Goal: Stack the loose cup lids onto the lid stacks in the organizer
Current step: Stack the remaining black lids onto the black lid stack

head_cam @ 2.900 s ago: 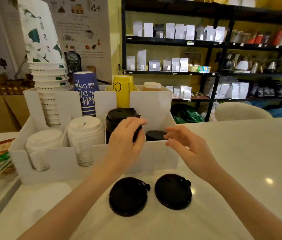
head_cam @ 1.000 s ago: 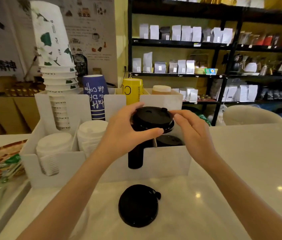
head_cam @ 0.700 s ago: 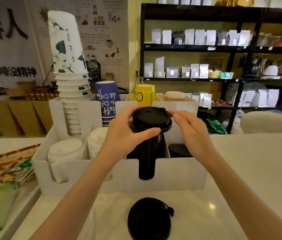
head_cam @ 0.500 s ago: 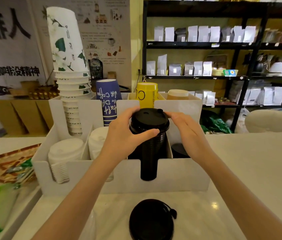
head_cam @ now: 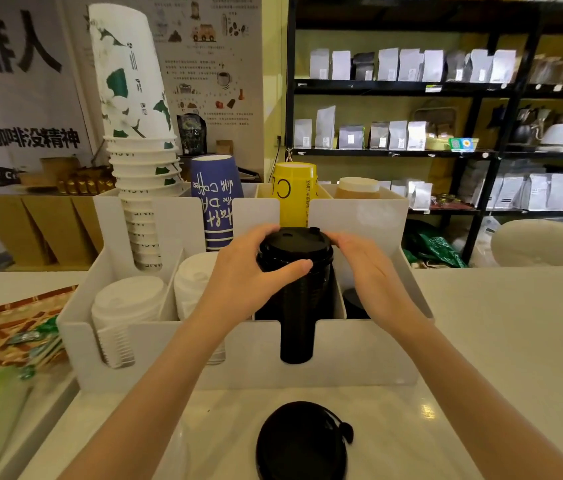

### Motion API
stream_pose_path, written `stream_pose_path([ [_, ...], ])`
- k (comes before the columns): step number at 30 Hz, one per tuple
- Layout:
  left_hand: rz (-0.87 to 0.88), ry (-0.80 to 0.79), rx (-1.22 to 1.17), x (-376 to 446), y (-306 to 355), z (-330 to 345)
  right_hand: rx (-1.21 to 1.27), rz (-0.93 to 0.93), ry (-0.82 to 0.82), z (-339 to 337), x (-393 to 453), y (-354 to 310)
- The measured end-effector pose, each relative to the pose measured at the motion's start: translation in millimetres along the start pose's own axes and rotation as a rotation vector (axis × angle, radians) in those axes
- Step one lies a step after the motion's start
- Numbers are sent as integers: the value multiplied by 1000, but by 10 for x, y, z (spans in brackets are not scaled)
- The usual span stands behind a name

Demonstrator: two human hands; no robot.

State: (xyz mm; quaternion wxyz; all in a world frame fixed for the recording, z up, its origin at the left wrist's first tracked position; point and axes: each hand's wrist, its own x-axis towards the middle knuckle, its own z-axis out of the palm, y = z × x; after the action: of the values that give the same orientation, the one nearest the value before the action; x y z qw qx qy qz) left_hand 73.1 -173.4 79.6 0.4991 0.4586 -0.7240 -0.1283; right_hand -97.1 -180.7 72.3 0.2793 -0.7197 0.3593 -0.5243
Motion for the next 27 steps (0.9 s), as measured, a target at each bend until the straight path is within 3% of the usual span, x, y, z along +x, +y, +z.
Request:
stream_pose_path([
  [27,-71,-180,3,30,-17,-122,-163,15,122,51,-111,-95],
])
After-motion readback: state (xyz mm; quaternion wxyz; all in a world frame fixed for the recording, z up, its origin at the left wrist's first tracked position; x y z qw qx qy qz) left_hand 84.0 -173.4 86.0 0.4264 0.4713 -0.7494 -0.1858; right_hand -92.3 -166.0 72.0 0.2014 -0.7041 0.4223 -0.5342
